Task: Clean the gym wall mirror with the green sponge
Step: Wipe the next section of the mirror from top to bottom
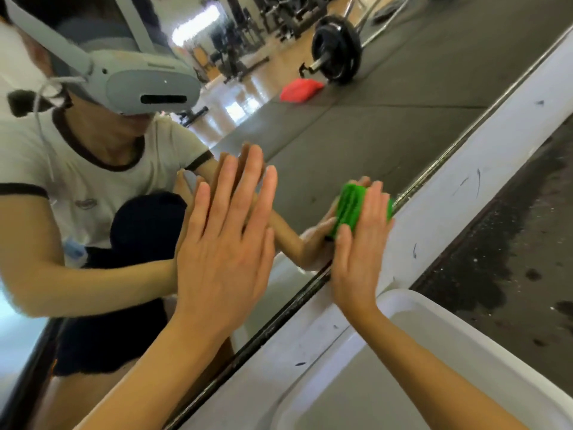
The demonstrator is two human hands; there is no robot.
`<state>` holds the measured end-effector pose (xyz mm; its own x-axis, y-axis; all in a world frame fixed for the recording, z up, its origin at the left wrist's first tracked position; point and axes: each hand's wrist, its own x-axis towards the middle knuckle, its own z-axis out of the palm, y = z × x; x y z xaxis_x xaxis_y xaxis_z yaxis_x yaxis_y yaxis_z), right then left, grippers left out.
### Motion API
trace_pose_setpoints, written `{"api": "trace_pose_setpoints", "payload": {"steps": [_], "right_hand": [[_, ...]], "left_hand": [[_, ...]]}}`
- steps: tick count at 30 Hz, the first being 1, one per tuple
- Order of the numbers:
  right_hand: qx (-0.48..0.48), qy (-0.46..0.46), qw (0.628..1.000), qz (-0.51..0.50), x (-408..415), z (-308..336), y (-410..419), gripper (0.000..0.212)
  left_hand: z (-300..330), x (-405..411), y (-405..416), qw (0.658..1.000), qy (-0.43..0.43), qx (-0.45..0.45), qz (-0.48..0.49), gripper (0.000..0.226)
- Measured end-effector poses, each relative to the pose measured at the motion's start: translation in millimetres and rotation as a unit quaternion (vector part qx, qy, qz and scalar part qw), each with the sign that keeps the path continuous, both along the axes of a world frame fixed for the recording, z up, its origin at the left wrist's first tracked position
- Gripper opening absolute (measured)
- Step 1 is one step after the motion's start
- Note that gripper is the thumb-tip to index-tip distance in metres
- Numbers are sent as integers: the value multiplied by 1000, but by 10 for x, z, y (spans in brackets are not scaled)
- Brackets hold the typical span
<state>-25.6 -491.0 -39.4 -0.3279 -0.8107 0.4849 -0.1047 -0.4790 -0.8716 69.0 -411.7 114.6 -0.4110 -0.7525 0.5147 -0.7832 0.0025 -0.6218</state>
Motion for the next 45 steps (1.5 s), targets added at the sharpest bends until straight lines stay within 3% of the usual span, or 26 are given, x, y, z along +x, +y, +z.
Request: {"api": "trace_pose_setpoints", "payload": {"steps": [5, 9, 11, 13, 15, 18, 19, 21, 23, 25, 29, 32, 34, 37, 39, 45], "right_hand": [[57, -97, 993, 22, 116, 365, 114, 59], [-104, 19, 993, 53, 95, 625, 94, 57], [-133, 83, 987, 41, -24, 464, -64, 57], [-96, 69, 993, 22, -120, 216, -167, 58], [-17, -1, 1000, 7, -172, 75, -215, 58], [117, -140, 983, -13, -107, 377, -194, 56], [120, -158, 980, -3, -76, 564, -163, 57], [20, -116, 993, 26, -28, 913, -95, 58], [-91, -14, 995, 40, -38, 1050, -110, 56], [-115, 45, 992, 16, -136, 858, -270, 56], [53, -54, 997, -25, -396, 168, -518, 60], [125, -115, 985, -22, -348, 316, -477, 59], [63, -111, 992, 5, -253, 661, -347, 60], [-82, -8, 996, 31, -213, 891, -273, 57], [-96, 39, 994, 13, -298, 741, -397, 58], [79, -84, 993, -27, -531, 173, -677, 57]], "left_hand": [[-29, 26, -19, 999, -38, -10, 19, 63], [-30, 20, -38, 999, -44, -15, 25, 61], [-43, 22, -45, 999, -43, -17, 27, 62], [-57, 32, -48, 999, -42, -23, 25, 64], [-62, 33, -53, 999, -40, -26, 23, 65], [-59, 33, -56, 999, -39, -24, 24, 66], [-57, 32, -56, 999, -40, -23, 26, 66], [-58, 30, -55, 998, -42, -22, 28, 62], [-51, 35, -53, 998, -44, -20, 30, 61], [-46, 33, -49, 999, -40, -19, 31, 61], [-42, -8, -42, 999, -27, -17, 27, 61], [-27, -80, -58, 1000, -19, -12, 12, 61], [31, -184, -138, 1000, -10, -7, -5, 63], [207, -356, -331, 1000, 9, 1, -16, 66], [284, -404, -423, 1000, 9, 11, -10, 65], [265, -379, -460, 1000, -25, 9, 13, 72]]}}
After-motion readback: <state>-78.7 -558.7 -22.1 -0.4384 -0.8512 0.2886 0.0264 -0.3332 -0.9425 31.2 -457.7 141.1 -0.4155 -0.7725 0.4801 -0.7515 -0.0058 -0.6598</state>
